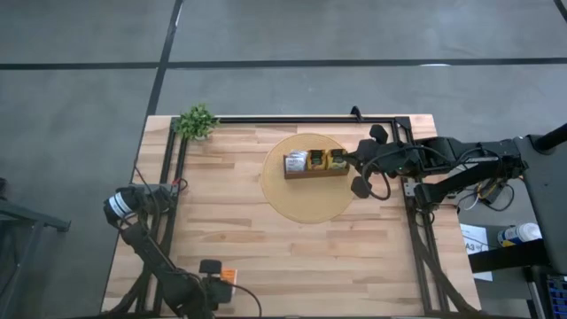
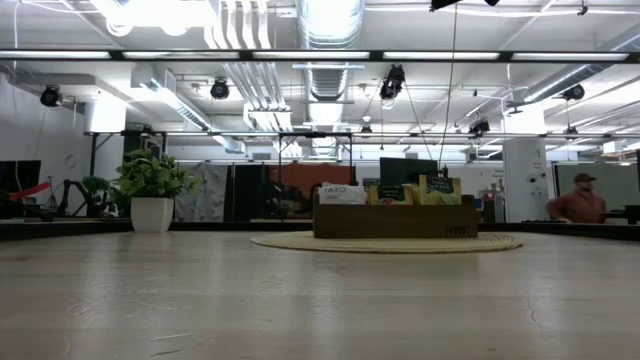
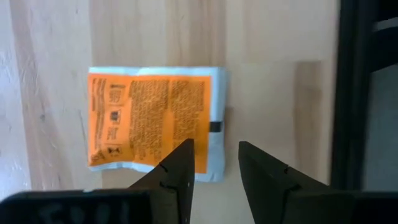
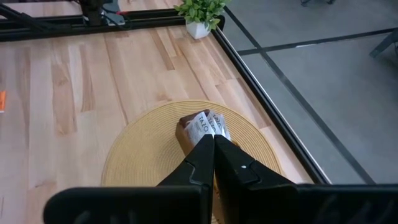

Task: Pick & Place Tea
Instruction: Put the white tea bag into the left section of the wooden organizer

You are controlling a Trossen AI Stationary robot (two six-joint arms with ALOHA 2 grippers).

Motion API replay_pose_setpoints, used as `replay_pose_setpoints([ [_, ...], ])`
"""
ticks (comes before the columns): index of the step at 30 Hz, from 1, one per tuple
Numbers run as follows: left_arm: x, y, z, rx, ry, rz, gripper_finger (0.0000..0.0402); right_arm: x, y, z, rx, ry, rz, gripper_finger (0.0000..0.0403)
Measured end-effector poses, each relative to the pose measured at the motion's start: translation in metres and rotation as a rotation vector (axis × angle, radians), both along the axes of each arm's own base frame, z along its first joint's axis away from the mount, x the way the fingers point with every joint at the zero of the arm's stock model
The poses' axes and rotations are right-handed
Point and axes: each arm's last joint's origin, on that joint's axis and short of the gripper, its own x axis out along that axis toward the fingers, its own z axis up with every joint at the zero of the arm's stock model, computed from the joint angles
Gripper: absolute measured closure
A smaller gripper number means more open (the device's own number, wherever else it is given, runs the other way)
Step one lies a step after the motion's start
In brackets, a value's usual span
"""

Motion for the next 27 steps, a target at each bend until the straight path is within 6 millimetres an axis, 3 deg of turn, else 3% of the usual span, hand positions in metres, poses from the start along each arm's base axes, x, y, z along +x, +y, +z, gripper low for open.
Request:
replay_pose_setpoints([
  [11, -0.005, 0.007, -0.013, 0.029, 0.014, -0.018, 0.0287, 0.000, 0.000, 0.000, 0.002, -0.001, -0.001, 0.0394],
  [14, -0.005, 0.009, -0.016, 0.020, 0.016, -0.049, 0.0312, 0.000, 0.000, 0.000, 0.002, -0.001, -0.001, 0.0394],
  [19, -0.005, 0.014, -0.020, 0.041, 0.040, -0.108, 0.0391, 0.000, 0.000, 0.000, 0.002, -0.001, -0.001, 0.0394],
  [27, -0.004, 0.021, -0.007, 0.126, 0.089, -0.127, 0.0401, 0.000, 0.000, 0.000, 0.000, 0.000, 0.001, 0.0394],
])
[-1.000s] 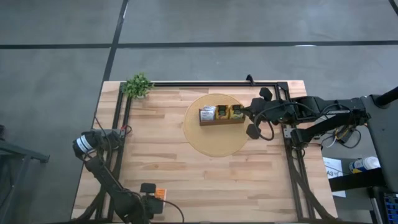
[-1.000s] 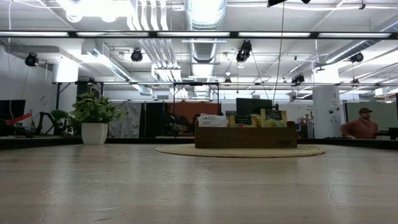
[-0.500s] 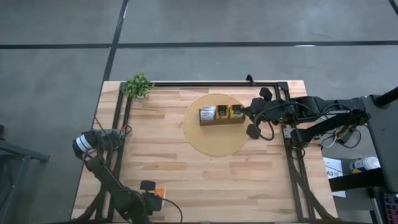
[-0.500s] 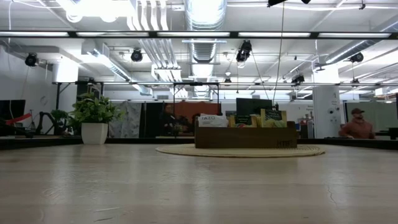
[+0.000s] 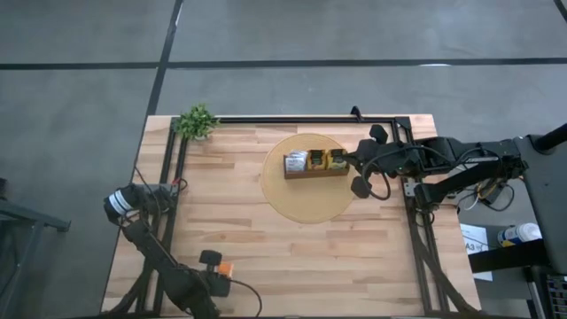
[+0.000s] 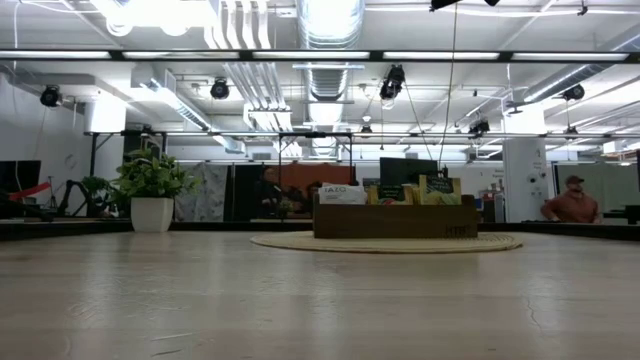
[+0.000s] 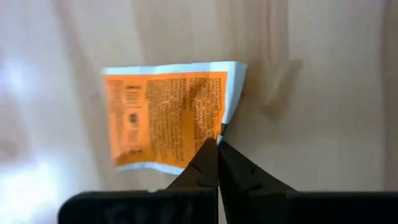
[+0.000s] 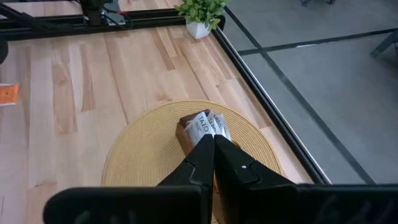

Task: Pick & Place Tea
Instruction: Put the white tea bag into the left section of the wooden organizer

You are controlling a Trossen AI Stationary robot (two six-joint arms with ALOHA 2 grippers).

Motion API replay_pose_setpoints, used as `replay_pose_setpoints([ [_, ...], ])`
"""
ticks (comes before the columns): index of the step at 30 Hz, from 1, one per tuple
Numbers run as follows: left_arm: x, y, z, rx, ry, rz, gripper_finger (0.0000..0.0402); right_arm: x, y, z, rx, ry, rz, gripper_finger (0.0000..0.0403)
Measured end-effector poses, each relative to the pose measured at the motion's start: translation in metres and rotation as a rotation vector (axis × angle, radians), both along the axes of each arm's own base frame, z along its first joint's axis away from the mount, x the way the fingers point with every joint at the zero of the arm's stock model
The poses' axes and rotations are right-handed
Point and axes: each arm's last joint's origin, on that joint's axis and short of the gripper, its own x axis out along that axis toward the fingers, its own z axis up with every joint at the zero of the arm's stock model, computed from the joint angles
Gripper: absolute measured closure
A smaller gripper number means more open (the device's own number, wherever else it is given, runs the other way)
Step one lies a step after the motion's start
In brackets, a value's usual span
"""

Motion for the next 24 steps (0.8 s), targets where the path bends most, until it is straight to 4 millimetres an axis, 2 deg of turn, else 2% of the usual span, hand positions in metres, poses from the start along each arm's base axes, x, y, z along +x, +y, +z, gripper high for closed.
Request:
replay_pose_setpoints([
  [3, 0.005, 0.009, 0.027, -0.028, -0.035, 0.017, 0.0401, 0.000, 0.000, 0.000, 0.001, 0.000, 0.000, 0.0394],
  [7, 0.014, 0.036, 0.067, -0.083, -0.151, 0.051, 0.0401, 0.000, 0.000, 0.000, 0.004, -0.004, 0.000, 0.0394],
  [11, 0.028, 0.083, 0.115, -0.158, -0.329, 0.165, 0.0401, 0.000, 0.000, 0.000, 0.005, -0.007, 0.000, 0.0394],
  [16, 0.044, 0.145, 0.163, -0.265, -0.561, 0.259, 0.0401, 0.000, 0.000, 0.000, 0.006, -0.007, 0.002, 0.0394],
  [19, 0.052, 0.183, 0.181, -0.317, -0.652, 0.267, 0.0401, 0.000, 0.000, 0.000, 0.007, -0.007, 0.003, 0.0394],
  [24, 0.066, 0.250, 0.198, -0.462, -0.763, 0.323, 0.0401, 0.000, 0.000, 0.000, 0.006, 0.001, 0.003, 0.0394],
])
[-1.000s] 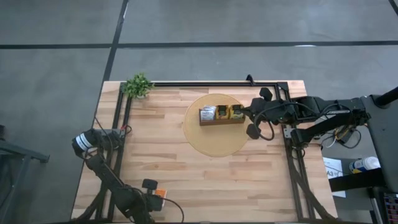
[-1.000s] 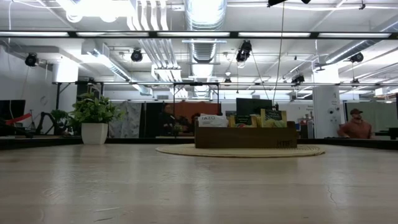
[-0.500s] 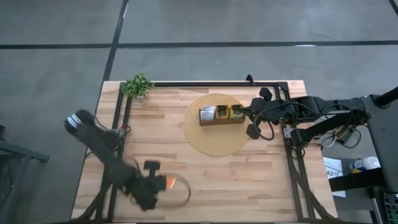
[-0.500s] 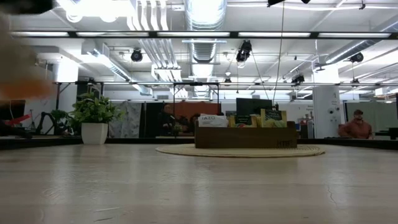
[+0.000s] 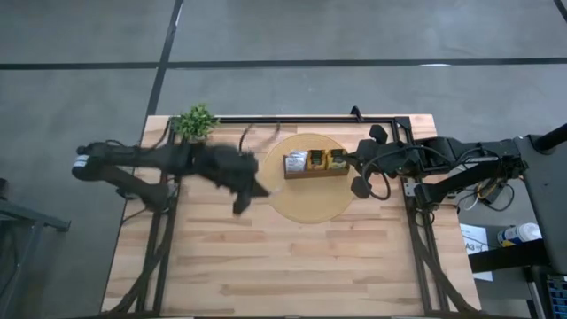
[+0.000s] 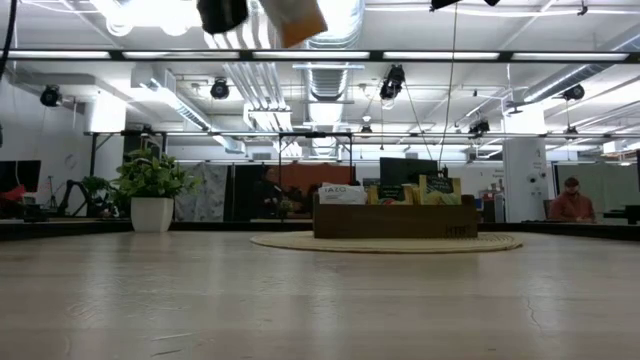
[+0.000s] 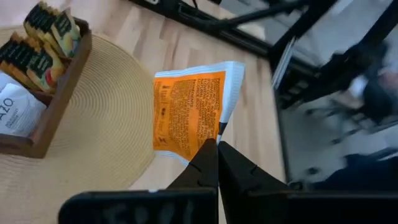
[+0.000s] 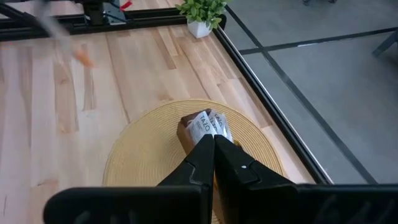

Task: Pick & Place Tea
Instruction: Put the white tea bag into the left section of the wooden organizer

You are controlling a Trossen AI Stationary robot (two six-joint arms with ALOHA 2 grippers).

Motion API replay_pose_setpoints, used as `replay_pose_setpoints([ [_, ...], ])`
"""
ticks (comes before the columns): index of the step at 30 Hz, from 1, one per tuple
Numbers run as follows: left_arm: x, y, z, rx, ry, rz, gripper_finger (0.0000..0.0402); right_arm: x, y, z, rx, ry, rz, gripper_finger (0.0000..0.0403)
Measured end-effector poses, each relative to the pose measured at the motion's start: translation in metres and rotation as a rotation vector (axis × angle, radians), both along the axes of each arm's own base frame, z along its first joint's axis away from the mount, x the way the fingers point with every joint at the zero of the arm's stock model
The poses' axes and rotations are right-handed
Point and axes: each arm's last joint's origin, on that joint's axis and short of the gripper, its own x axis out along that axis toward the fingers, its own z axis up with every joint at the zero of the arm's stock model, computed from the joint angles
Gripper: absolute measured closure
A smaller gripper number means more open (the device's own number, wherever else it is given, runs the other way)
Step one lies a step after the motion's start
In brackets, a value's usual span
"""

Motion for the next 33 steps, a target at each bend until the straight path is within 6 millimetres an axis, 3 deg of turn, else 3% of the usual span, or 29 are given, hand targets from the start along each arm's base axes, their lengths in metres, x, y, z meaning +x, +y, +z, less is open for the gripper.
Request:
replay_pose_setpoints([
  [5, 0.009, 0.055, -0.007, -0.106, -0.001, 0.006, 0.0401, 0.000, 0.000, 0.000, 0.012, -0.006, -0.008, 0.0394],
  [10, 0.018, 0.090, -0.016, -0.157, -0.024, -0.004, 0.0401, 0.000, 0.000, 0.000, 0.021, -0.009, -0.013, 0.0394],
  [19, 0.060, 0.120, -0.037, -0.241, 0.022, -0.108, 0.0401, -0.008, -0.001, -0.003, 0.006, 0.055, -0.016, 0.0394],
  [26, 0.091, 0.145, -0.044, -0.214, 0.084, -0.144, 0.0401, -0.032, -0.005, 0.004, 0.008, 0.056, -0.018, 0.0394],
  [33, 0.112, 0.165, -0.064, -0.183, 0.188, -0.173, 0.0402, -0.058, -0.008, 0.012, 0.029, 0.011, -0.035, 0.0394],
])
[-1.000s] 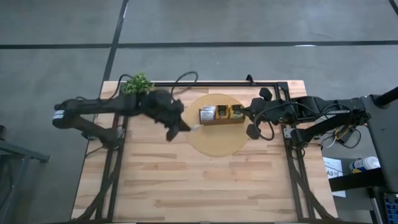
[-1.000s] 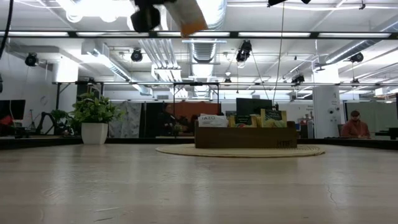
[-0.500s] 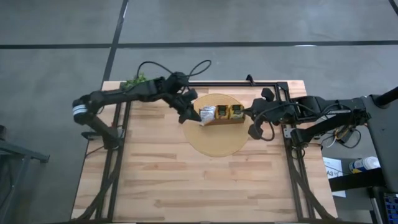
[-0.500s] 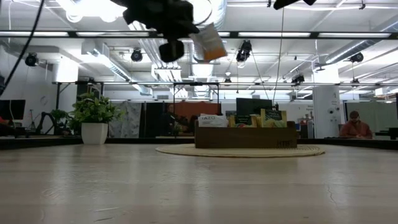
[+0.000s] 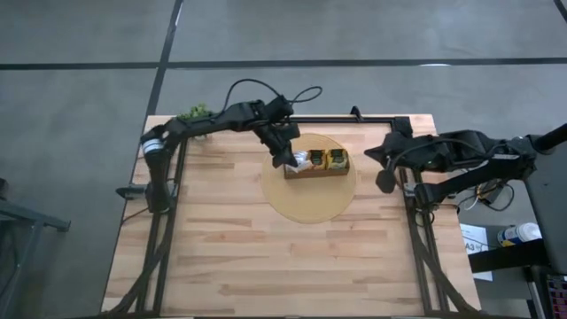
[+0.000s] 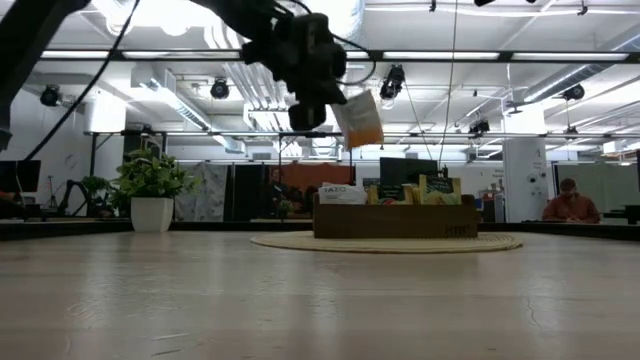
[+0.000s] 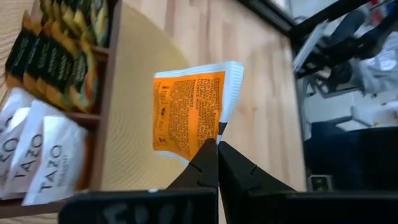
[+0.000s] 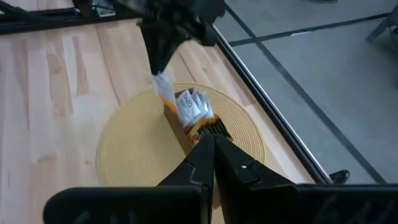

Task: Pick & Place Tea
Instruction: Put the white tea bag into the left section of the wooden organizer

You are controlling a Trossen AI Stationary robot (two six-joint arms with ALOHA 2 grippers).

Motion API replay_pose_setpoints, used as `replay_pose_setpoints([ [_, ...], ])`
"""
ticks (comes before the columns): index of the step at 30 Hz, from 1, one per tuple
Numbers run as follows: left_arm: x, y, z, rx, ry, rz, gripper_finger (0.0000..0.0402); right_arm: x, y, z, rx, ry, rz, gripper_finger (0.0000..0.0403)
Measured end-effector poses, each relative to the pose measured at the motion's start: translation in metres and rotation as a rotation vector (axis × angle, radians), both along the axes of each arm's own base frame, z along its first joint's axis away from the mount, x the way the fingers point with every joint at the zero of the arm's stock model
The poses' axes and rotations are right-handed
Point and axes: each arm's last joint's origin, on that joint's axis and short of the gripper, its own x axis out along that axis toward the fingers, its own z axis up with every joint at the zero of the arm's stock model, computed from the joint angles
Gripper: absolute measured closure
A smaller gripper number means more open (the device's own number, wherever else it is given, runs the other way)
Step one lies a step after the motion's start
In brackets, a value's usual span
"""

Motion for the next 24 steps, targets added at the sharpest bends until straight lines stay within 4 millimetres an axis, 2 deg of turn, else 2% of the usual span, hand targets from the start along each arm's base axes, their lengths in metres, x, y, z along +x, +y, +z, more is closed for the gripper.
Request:
replay_pose_setpoints([
  [5, 0.008, 0.008, -0.018, 0.033, 0.052, -0.010, 0.0402, -0.009, -0.002, 0.003, -0.009, -0.022, -0.021, 0.0394],
  [11, 0.008, 0.023, -0.036, 0.019, 0.107, 0.008, 0.0402, -0.008, -0.002, 0.002, -0.013, -0.010, -0.022, 0.0394],
  [18, 0.002, 0.037, -0.040, 0.050, 0.117, 0.038, 0.0401, -0.005, -0.001, 0.000, -0.017, 0.005, -0.021, 0.0394],
  [24, -0.005, 0.041, -0.043, 0.052, 0.158, 0.023, 0.0401, -0.006, -0.002, -0.001, -0.019, 0.022, -0.021, 0.0394],
])
